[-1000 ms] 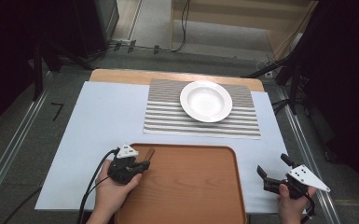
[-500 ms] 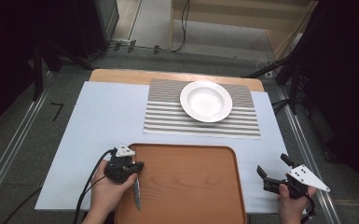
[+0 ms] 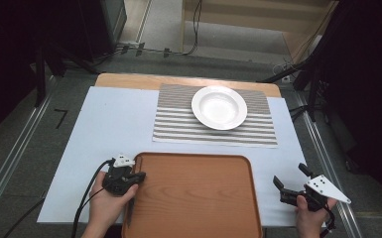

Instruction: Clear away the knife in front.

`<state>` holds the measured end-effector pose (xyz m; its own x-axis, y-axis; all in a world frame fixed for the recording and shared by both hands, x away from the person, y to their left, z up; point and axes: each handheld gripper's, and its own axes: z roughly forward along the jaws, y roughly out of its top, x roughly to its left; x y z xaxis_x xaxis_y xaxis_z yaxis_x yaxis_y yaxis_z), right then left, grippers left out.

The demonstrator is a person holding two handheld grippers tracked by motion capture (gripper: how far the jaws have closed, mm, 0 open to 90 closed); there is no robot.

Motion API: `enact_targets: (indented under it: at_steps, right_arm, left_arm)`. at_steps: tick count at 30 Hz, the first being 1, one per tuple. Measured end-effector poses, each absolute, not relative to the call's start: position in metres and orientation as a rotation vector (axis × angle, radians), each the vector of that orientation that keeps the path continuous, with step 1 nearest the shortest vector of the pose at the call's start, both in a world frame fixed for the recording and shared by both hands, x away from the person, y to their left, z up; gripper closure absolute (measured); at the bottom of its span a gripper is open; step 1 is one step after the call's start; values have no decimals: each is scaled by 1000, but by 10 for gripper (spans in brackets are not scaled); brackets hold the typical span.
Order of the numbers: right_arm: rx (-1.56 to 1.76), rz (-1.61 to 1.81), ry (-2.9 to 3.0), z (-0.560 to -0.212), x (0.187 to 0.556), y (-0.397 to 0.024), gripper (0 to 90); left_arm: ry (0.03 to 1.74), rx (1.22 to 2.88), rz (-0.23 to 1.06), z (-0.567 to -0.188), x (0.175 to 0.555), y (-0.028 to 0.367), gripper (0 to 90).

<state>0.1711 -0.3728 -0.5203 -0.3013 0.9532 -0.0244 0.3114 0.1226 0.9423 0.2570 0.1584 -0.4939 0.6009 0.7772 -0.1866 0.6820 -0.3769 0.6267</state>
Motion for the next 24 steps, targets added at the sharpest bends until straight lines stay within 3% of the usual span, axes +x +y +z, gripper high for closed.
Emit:
enact_targets:
  at_steps: [7, 9, 11, 15, 24]
  right_arm:
    - [1236, 1194, 1717, -520, 171, -373, 0]
    - [1236, 1194, 1717, -520, 171, -373, 0]
    - [1236, 1194, 1717, -520, 171, -373, 0]
    - [1236, 1194, 1717, -520, 171, -373, 0]
    - [1236, 1193, 1716, -520, 171, -373, 0]
  left_arm:
    - [1039, 2031, 166, -486, 254, 161, 682]
    - [1004, 1998, 168, -482, 253, 162, 574]
    - [977, 1960, 180, -477, 252, 164, 541]
    - [932, 1920, 205, -471, 250, 163, 352]
    - [845, 1859, 211, -465, 247, 165, 80]
